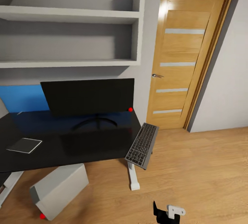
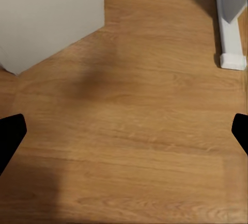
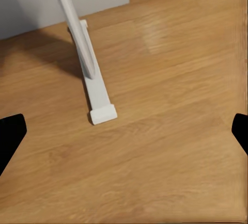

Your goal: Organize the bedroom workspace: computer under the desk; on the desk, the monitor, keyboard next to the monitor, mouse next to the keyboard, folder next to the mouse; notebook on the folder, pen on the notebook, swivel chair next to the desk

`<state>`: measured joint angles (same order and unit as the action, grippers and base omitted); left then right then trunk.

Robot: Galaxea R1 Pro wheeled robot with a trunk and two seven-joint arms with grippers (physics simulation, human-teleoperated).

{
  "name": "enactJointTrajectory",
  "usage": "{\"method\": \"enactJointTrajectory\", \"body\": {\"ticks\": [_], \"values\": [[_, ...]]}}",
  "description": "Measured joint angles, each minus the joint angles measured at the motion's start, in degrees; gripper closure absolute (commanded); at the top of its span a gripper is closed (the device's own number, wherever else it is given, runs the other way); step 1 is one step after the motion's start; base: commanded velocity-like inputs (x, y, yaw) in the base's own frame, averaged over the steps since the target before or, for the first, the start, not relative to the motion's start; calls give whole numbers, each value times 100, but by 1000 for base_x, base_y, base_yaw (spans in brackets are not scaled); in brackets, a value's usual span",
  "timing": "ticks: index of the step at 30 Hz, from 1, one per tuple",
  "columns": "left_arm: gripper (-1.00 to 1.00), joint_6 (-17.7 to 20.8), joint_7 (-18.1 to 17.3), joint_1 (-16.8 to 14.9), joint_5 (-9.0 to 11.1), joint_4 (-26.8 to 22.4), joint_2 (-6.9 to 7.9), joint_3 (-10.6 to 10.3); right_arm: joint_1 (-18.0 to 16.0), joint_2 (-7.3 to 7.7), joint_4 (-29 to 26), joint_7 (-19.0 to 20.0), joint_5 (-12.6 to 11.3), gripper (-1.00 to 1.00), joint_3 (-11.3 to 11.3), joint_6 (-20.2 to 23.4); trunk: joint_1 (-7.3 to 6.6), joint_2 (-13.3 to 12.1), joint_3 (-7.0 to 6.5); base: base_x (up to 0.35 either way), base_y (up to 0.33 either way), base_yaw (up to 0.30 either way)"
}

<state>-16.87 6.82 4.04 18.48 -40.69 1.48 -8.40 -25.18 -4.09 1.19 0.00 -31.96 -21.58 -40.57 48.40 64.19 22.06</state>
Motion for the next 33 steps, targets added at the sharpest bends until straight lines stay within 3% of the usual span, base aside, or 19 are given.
{"method": "enactJointTrajectory", "body": {"ticks": [14,26,33], "values": [[-100,1,3,0,1,0,0,-1,1,-2,0,3,2,-100,-1,-1,0,0,1,0,84,-288],[-100,-25,-22,1,3,-60,15,30,1,-2,0,7,8,-100,2,-7,0,0,14,0,1,-41],[-100,-24,-17,1,12,-445,16,45,0,9,-8,4,9,-100,8,-8,0,0,14,0,0,0]]}}
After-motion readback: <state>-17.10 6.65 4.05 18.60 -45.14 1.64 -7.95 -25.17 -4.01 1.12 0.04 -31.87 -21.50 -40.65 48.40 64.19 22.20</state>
